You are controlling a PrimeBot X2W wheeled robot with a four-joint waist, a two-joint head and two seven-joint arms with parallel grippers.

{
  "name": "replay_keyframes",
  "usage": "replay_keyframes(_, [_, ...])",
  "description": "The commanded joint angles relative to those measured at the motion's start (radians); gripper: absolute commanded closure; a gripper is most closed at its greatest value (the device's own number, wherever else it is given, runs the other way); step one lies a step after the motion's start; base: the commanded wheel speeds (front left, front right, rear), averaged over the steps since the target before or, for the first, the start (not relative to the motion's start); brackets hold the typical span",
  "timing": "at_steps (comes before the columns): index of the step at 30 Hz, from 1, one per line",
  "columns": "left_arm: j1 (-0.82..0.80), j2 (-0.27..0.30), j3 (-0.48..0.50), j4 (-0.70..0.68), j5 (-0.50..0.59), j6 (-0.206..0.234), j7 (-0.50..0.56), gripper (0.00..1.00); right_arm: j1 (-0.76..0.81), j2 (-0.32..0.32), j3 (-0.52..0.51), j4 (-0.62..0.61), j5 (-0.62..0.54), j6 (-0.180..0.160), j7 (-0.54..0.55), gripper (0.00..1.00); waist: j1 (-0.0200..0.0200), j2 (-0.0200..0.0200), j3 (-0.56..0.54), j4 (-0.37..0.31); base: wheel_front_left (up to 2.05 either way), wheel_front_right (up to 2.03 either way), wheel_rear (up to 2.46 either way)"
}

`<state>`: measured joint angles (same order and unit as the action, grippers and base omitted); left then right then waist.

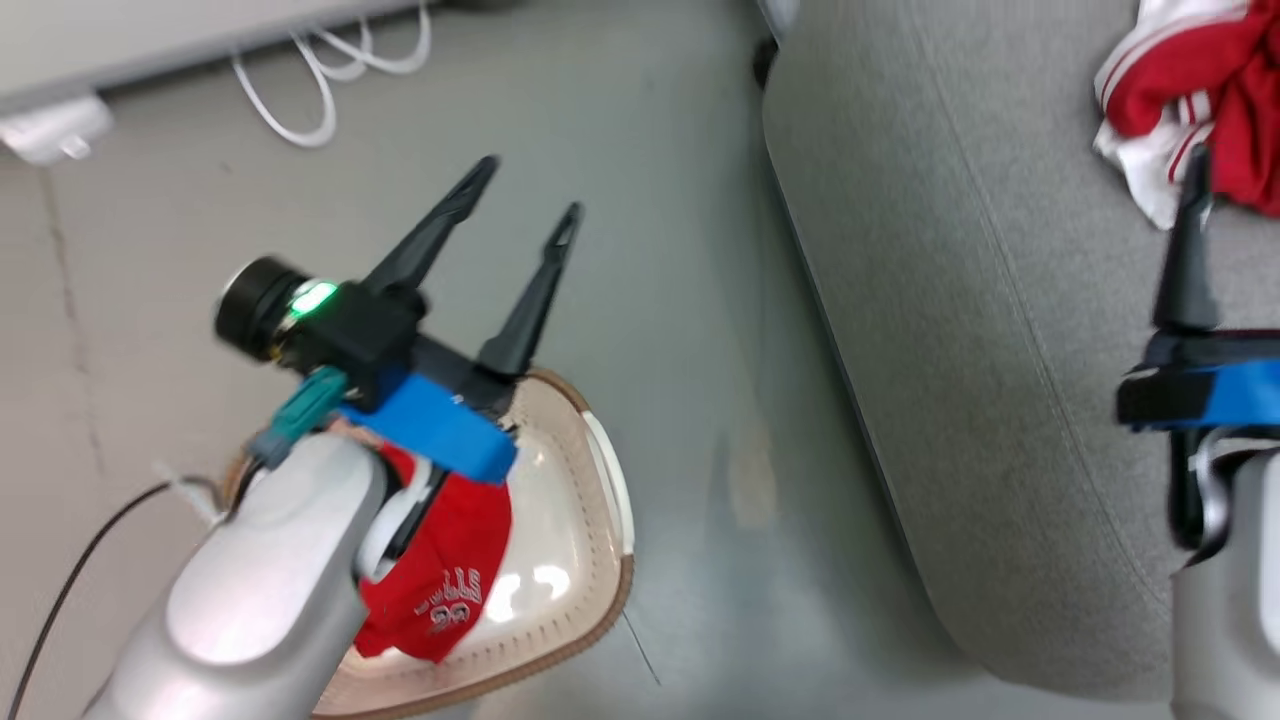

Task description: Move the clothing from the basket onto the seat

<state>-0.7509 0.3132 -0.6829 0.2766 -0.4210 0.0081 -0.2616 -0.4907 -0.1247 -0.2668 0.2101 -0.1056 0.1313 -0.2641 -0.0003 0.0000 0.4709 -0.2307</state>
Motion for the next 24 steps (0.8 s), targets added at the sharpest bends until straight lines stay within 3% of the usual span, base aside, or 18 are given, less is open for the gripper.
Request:
replay_keyframes(1, [0.053, 0.003, 0.040, -0.018, -0.001, 0.013, -0.004, 0.00, 0.038, 0.002, 0.035, -0.012, 0.008, -0.001, -0.001, 0.00, 0.0003, 0.0000, -0.117, 0.072, 0.00, 0.00, 0.00])
replay_keyframes(12, [0.355, -0.036, 0.347, -0.061, 0.046, 0.038, -0.004, 0.00, 0.193, 0.034, 0.236, -0.084, 0.071, -0.001, -0.001, 0.00, 0.0003, 0.0000, -0.288, 0.193, 0.00, 0.00, 0.00])
replay_keyframes(24, [0.582, -0.145, 0.531, -0.090, 0.151, -0.033, -0.004, 0.00, 0.388, 0.060, 0.276, -0.096, 0.133, -0.001, -0.001, 0.00, 0.0003, 0.0000, -0.382, 0.243, 0.00, 0.00, 0.00])
